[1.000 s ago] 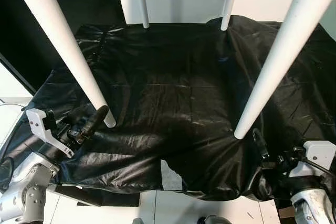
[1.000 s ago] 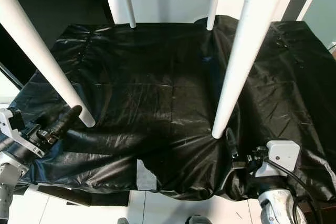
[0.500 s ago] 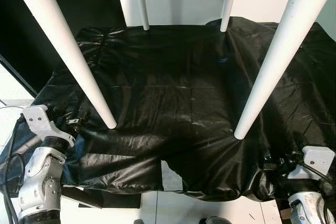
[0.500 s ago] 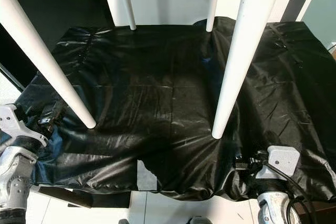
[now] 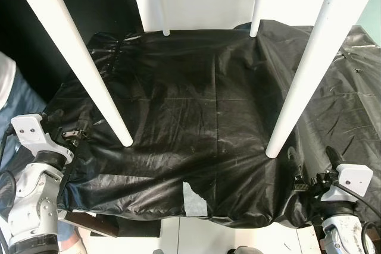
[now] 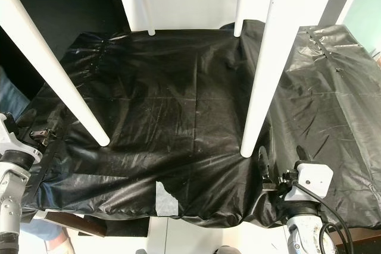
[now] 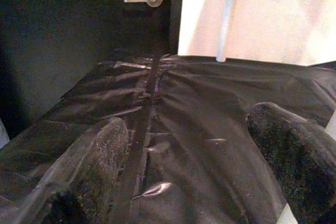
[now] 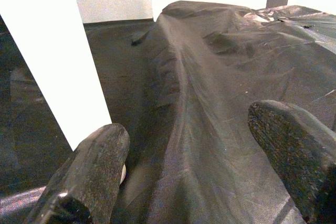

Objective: Building children table

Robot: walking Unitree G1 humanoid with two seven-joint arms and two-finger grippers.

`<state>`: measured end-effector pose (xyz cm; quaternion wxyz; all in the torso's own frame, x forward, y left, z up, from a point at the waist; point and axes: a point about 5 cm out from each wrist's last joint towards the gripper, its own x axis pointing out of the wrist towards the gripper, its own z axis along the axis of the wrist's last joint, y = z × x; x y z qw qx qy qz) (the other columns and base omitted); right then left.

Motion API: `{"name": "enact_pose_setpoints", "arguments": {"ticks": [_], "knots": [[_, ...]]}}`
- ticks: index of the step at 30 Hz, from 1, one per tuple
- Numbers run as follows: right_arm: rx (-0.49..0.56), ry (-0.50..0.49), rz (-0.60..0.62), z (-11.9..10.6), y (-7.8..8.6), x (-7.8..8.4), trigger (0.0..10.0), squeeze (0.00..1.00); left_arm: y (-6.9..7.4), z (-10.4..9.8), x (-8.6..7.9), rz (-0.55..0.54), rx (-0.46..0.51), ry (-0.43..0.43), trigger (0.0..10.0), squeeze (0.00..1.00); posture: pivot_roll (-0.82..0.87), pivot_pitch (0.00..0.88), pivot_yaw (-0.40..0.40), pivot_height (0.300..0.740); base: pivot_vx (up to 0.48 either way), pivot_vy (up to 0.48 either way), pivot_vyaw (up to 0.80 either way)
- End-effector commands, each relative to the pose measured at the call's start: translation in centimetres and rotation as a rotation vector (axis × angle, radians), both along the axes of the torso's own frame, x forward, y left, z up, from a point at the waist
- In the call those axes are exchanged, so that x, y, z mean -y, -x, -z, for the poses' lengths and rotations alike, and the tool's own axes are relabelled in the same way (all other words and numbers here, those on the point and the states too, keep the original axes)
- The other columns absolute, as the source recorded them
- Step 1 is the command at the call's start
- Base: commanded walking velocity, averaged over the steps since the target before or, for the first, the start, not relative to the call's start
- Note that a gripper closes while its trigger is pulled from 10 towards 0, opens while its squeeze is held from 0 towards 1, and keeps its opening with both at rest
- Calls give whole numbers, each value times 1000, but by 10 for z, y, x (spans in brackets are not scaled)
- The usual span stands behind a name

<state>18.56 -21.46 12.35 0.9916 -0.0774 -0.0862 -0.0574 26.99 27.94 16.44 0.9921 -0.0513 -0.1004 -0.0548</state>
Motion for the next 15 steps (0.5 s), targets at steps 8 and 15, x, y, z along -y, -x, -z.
{"name": "enact_pose_setpoints", "arguments": {"ticks": [8, 15], "knots": [[-18, 0, 15, 6, 0, 0, 10000, 0, -2, 5, -7, -20, -48, 4, 10000, 0, -83, 88, 83, 740, -230, 0, 0], [-14, 5, 19, 7, -1, 0, 10000, 0, -4, 0, -3, 0, -14, -4, 10000, 0, -85, 74, 90, 740, -157, 0, 0]]}}
